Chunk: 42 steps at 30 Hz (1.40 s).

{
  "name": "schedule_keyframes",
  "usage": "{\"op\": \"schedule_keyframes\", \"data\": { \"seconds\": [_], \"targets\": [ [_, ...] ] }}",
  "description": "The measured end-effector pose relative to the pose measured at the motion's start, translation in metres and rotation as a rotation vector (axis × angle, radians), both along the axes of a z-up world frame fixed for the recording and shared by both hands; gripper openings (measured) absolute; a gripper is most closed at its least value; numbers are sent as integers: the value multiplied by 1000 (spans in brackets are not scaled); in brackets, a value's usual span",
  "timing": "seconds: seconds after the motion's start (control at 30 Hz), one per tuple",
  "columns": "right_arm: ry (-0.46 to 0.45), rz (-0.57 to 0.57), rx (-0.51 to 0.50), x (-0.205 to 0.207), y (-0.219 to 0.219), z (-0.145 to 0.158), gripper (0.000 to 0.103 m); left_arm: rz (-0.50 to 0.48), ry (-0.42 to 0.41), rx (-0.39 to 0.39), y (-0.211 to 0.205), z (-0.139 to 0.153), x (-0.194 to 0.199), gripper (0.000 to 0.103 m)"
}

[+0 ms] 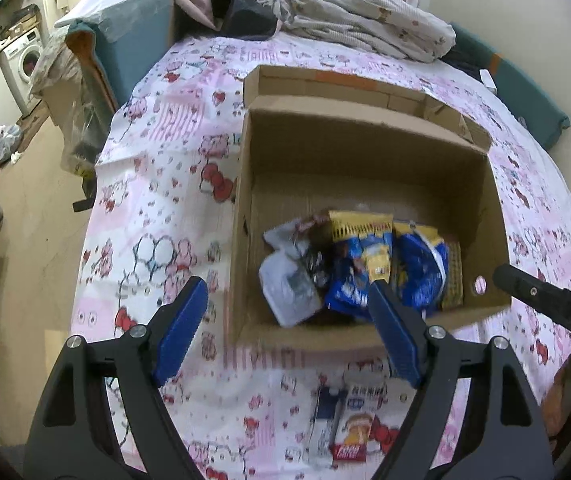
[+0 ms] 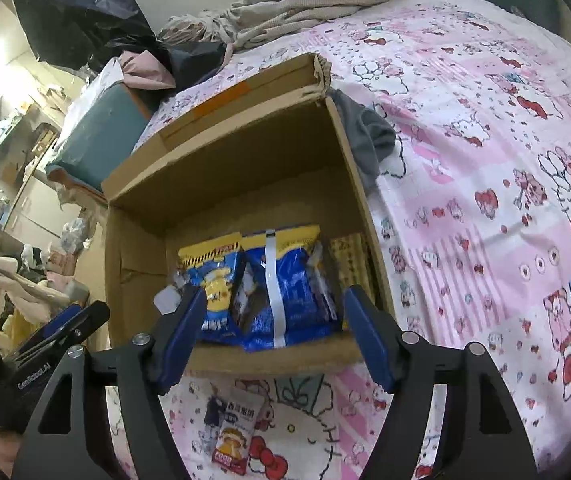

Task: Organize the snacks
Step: 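Grasp a blue-white stick packet with the left tool while the right tool grasps a rice cake packet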

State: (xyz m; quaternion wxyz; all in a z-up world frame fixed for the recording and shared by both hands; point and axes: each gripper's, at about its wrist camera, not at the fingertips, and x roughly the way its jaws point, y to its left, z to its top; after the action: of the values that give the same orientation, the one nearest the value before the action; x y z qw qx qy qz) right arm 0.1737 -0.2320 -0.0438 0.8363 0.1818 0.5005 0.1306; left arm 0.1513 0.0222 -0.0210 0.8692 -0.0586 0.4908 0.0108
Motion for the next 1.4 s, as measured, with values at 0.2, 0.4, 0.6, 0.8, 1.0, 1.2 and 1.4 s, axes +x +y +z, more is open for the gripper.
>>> {"op": "schedule_keyframes", "data": {
  "seconds": [0.2, 0.4, 0.6, 0.8, 1.0, 1.2, 1.4],
  "targets": [
    [21, -2, -17, -26, 6, -2, 74, 5, 18, 17, 10, 4, -24, 80],
    [75, 5, 7, -49, 8, -12, 74, 41, 61, 14, 20, -5, -50, 80],
    [135, 48, -6, -66, 16, -26, 74, 60, 130, -34, 26, -18, -66, 80],
    [260, 86, 7, -83, 27, -55, 74, 89, 172, -49, 30, -30, -76, 80],
    [345, 152, -49, -88, 51, -78, 73, 118, 179, -50, 33, -34, -77, 80],
    [349, 212, -123, -82, 83, -97, 68, 125, 184, -43, 32, -36, -73, 80],
    [299, 251, -230, -75, 116, -110, 70, 113, 196, -28, 26, -43, -73, 80]
  ]
}}
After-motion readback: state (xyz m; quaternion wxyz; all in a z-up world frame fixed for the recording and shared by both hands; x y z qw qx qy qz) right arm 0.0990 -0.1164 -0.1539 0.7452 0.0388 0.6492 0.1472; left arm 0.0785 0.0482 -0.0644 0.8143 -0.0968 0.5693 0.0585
